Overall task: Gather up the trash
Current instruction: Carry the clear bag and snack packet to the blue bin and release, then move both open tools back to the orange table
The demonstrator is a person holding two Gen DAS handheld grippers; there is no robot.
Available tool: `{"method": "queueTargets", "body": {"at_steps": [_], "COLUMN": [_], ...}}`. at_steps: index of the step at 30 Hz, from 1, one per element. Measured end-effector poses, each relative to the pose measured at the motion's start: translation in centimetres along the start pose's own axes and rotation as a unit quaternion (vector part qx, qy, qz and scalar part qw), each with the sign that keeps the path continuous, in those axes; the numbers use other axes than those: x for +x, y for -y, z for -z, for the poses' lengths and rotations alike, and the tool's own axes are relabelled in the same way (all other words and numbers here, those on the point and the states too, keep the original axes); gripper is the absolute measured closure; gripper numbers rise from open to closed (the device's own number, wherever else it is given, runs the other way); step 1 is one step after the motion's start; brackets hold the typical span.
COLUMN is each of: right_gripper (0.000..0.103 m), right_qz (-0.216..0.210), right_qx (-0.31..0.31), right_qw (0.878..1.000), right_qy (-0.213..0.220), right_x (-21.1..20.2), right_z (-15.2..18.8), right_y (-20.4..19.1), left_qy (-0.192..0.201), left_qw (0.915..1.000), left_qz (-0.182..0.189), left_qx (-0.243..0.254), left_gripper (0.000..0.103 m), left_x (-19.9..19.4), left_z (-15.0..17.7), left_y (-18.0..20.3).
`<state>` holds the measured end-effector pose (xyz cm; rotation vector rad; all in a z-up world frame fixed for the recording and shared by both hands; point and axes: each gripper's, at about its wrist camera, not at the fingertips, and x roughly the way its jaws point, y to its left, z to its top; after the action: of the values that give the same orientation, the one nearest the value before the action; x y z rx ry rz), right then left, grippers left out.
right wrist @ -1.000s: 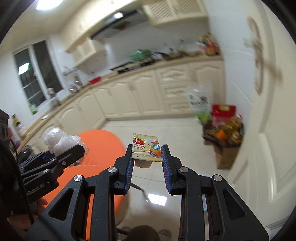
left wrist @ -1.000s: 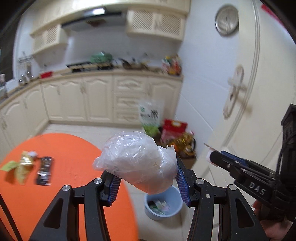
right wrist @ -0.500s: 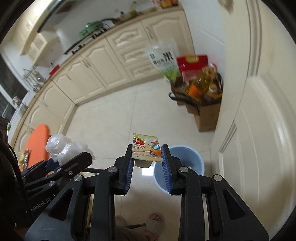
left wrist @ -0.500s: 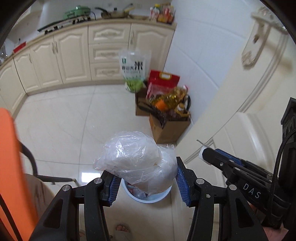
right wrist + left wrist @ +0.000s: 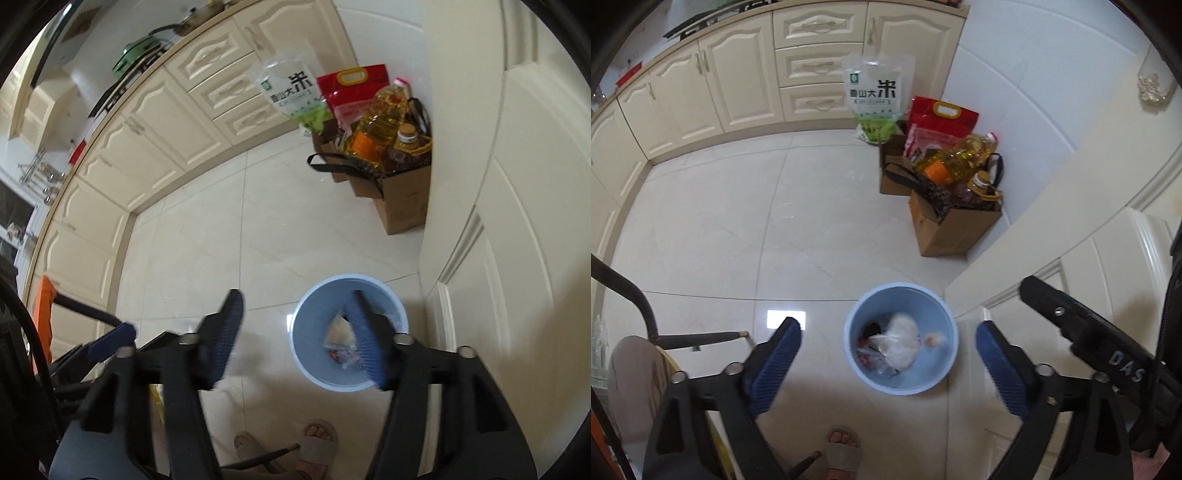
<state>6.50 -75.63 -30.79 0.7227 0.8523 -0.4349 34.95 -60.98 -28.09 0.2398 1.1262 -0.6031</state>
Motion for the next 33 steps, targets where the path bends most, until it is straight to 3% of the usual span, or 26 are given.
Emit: {"method": "queueTargets", "body": {"at_steps": [4,7,16,23,33], "right_gripper": [0.008,0.001,0.000,0.000,0.000], "right_qz": [-0.007,-0.006,-0.028,-0.042,-0.057], "right_qx": [0.022,0.033,0.019,-0.014,-0.097], "right_qw": [1.000,0.999,0.997,0.992,0.978], "right_qy": [0.012,0.023,0.066,0.118,0.175], "right_x": [-1.2,-2.5,-9.0,-16.1,-24.3], "right_z": [0.0,0.1,1.2,3.0,7.7], "right_y": [0.3,-0.1,-3.7,-8.3,-18.7], "left_qy": [0.004,0.018,0.097,0.165,0.264], "left_qw": [0.9996,0.9992,0.9945,0.9855,0.9608], "left_qz": [-0.026,-0.035,-0.036,-0.039,-0.064], "left_qx": [0.006,0.010,0.013,-0.003,-0.055], "left_gripper": [0.001,0.001,0.001,0.001,0.001], "left_x": [-0.9,-2.9,-11.9,-21.0,-33.0], "left_z": [0.6,1.9,6.6,12.9,24.9], "left_y": [0.5,1.4,2.3,-0.9,-7.4]}}
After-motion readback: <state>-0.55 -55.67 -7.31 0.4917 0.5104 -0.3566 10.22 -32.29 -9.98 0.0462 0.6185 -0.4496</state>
